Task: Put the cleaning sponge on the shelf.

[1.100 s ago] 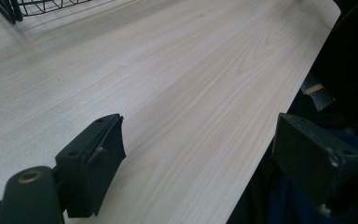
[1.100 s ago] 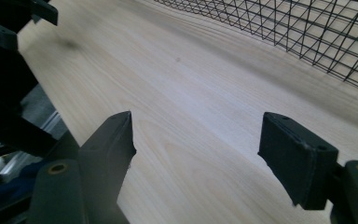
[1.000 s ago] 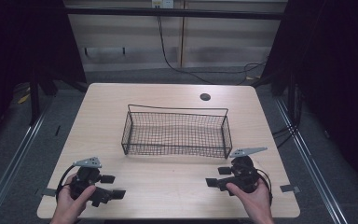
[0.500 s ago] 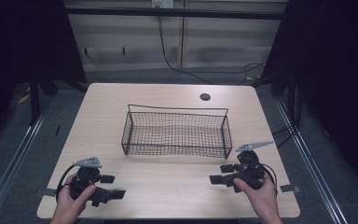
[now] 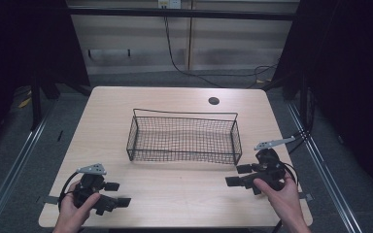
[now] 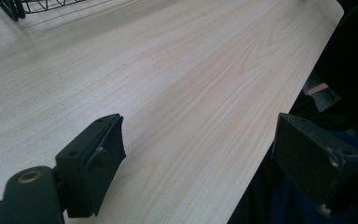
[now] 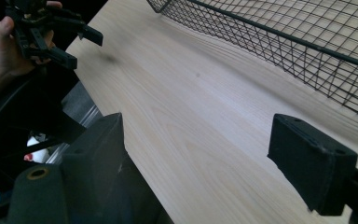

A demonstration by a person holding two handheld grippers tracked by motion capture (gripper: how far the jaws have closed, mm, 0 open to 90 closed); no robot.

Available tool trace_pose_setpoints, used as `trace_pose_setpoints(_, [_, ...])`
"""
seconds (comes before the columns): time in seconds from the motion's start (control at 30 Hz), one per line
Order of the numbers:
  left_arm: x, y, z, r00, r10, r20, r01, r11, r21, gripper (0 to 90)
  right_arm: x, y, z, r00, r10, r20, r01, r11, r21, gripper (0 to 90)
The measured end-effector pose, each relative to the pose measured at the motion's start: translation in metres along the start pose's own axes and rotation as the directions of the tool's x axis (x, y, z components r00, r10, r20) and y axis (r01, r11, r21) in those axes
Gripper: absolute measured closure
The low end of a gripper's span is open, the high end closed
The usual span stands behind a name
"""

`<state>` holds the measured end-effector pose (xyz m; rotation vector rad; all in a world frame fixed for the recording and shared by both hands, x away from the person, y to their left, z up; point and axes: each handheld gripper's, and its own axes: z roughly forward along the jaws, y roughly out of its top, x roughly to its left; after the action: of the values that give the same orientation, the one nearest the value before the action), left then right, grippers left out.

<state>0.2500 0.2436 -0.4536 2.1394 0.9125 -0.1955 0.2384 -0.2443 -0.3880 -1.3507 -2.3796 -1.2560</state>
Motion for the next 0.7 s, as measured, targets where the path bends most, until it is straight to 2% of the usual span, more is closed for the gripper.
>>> trace_pose_setpoints(0.23, [0.000, 0.000, -0.001, 1.0000, 0.001, 0.006, -0.001, 1.0000, 0.002, 16.3, -0.007, 0.008, -0.006, 0.9997, 0.017, 0.015, -0.017, 0.999, 0.031, 18.6])
trace_pose_setpoints(0.3, [0.000, 0.000, -0.001, 1.0000, 0.001, 0.005, -0.001, 1.0000, 0.002, 16.3, -0.008, 0.010, -0.007, 0.9992, 0.018, 0.036, -0.020, 0.999, 0.044, 18.8])
trace_pose_setpoints(0.43, [0.001, 0.000, -0.001, 1.0000, 0.000, 0.003, 0.000, 1.0000, 0.002, 16.3, -0.011, 0.014, -0.013, 0.9986, 0.016, 0.050, -0.018, 0.999, 0.042, 19.4])
trace_pose_setpoints(0.7, [0.000, 0.000, 0.000, 1.0000, -0.001, 0.000, 0.001, 1.0000, -0.001, 16.3, -0.017, 0.018, -0.023, 0.9983, 0.025, 0.052, -0.030, 0.996, 0.087, 18.8])
